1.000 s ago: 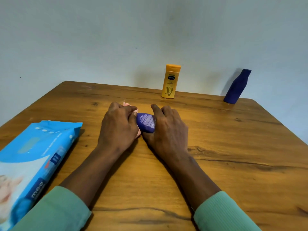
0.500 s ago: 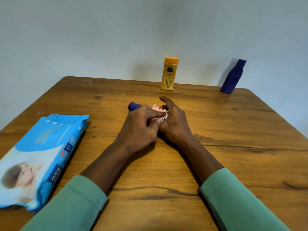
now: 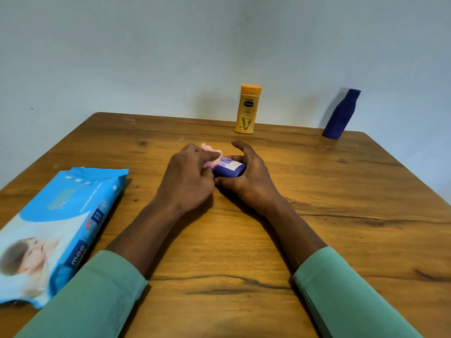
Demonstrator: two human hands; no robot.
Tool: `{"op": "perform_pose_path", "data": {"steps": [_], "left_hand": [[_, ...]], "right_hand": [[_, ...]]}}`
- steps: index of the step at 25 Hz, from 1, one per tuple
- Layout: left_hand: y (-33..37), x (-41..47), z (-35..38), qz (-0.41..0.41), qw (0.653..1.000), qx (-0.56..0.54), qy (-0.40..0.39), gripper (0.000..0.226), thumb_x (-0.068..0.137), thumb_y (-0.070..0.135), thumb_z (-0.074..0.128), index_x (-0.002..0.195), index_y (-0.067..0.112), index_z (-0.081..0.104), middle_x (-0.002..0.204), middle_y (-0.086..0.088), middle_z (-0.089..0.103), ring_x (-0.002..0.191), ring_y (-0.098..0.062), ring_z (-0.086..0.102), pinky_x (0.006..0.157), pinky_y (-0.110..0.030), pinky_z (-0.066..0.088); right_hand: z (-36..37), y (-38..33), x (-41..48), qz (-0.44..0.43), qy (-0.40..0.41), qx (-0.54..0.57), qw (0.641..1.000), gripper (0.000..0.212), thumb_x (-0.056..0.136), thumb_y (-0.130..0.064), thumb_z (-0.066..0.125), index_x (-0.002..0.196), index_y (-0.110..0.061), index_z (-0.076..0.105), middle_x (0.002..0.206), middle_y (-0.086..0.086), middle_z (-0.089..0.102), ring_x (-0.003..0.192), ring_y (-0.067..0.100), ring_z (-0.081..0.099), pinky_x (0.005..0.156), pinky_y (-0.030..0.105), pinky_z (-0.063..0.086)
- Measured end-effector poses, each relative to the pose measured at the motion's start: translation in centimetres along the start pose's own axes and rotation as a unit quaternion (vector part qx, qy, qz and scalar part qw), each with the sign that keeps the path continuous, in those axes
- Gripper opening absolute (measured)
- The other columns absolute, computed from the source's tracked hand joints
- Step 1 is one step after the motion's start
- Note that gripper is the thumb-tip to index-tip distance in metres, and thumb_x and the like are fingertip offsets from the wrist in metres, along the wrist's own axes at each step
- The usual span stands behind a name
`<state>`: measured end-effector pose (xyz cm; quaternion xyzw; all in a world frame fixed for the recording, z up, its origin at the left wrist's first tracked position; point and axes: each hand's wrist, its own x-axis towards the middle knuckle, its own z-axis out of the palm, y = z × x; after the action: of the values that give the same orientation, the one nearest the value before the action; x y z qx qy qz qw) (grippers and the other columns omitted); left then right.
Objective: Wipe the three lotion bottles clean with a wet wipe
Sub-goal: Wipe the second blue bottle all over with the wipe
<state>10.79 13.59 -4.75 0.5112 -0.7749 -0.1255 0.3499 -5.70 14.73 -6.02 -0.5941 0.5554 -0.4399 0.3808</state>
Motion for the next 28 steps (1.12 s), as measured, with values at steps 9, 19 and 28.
{"op": "perform_pose_path", "data": {"steps": [9,19,28], "left_hand": [[-1.5,0.5,0.1,-0.011,0.999,0.017,0.036,0.044,0.097,0.011,0.067,0.139,0.023,0.065,0.126,-0.009,0.062,0.116,-0.022,0.060,0.093,-0.032,0.052],[1.1,-1.0,1.1,0.108,0.992,-0.054,-0.033,0.036,0.099,0.020,0.063,0.135,0.025,0.068,0.097,0.007,0.057,0.088,-0.003,0.056,0.074,-0.014,0.041],[-3.4,2.1,-0.9,-0.111,0.988,0.021,0.103,0.037,0.105,0.023,0.056,0.141,0.020,0.063,0.128,-0.013,0.064,0.106,-0.015,0.055,0.074,-0.019,0.044]], "right_hand": [[-0.2,0.1,-0.4,-0.020,-0.011,-0.014,1.000,0.091,0.079,-0.008,0.089,0.156,-0.022,0.044,0.146,-0.003,0.056,0.121,0.008,0.059,0.088,0.014,0.054],[-0.2,0.0,0.0,0.110,-0.087,0.491,0.860,0.069,0.082,0.008,0.044,0.149,-0.005,0.046,0.137,0.027,0.060,0.108,0.030,0.067,0.089,0.038,0.061],[0.0,-0.5,-0.7,0.027,-0.074,0.296,0.952,0.083,0.090,0.020,0.061,0.157,-0.023,0.039,0.145,0.005,0.064,0.124,0.023,0.068,0.092,0.036,0.062]]}}
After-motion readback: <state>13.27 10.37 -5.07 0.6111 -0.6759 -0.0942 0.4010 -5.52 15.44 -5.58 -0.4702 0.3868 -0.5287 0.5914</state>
